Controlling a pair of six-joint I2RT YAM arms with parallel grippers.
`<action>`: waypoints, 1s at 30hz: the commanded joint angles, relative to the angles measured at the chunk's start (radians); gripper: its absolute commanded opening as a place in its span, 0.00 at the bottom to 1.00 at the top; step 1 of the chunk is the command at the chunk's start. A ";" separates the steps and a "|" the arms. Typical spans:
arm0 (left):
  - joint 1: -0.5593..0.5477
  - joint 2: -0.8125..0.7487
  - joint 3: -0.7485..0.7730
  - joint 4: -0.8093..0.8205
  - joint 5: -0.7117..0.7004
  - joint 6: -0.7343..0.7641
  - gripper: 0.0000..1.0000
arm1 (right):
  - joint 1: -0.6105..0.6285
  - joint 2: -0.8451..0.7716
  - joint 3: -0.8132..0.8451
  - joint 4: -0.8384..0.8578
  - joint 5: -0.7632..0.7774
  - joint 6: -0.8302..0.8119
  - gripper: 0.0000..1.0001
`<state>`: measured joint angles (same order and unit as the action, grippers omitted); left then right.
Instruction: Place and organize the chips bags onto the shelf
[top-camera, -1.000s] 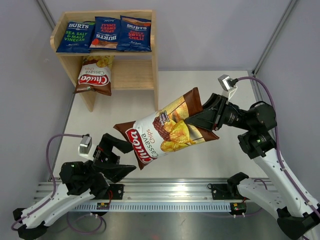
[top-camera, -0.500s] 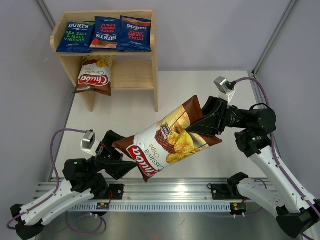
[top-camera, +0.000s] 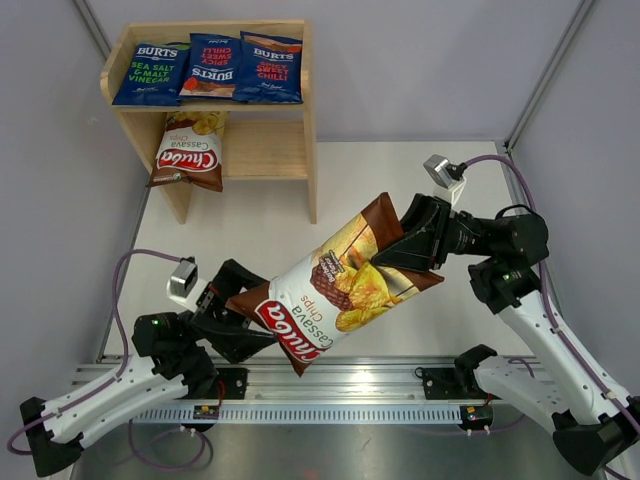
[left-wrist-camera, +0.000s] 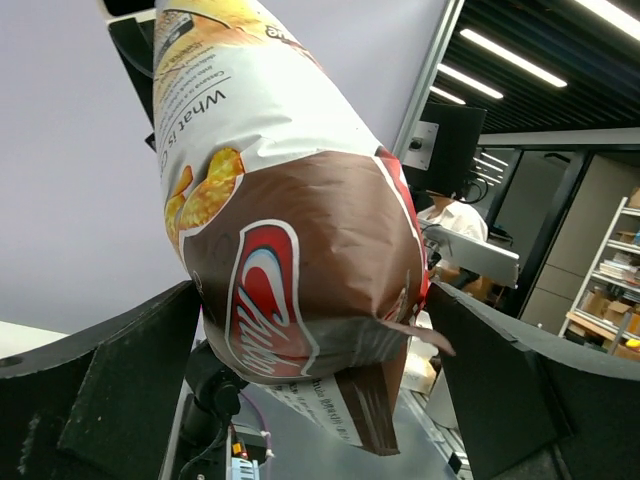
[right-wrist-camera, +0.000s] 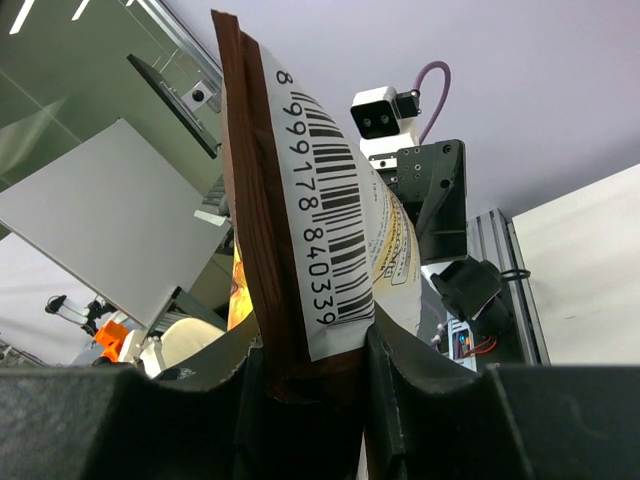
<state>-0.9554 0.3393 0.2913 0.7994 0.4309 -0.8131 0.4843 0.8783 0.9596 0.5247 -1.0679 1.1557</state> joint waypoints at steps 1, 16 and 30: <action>0.000 0.021 0.025 0.159 0.082 -0.044 0.99 | 0.008 0.008 0.002 -0.009 0.039 -0.053 0.00; 0.000 -0.045 0.035 -0.149 -0.110 0.003 0.27 | 0.008 0.002 -0.013 -0.124 0.066 -0.253 0.00; 0.000 -0.289 -0.026 -0.560 -0.593 -0.057 0.00 | 0.007 -0.094 0.183 -0.876 0.604 -0.672 1.00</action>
<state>-0.9546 0.1032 0.2665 0.3386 0.0921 -0.8364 0.4885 0.8021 1.0649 -0.1291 -0.7017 0.6258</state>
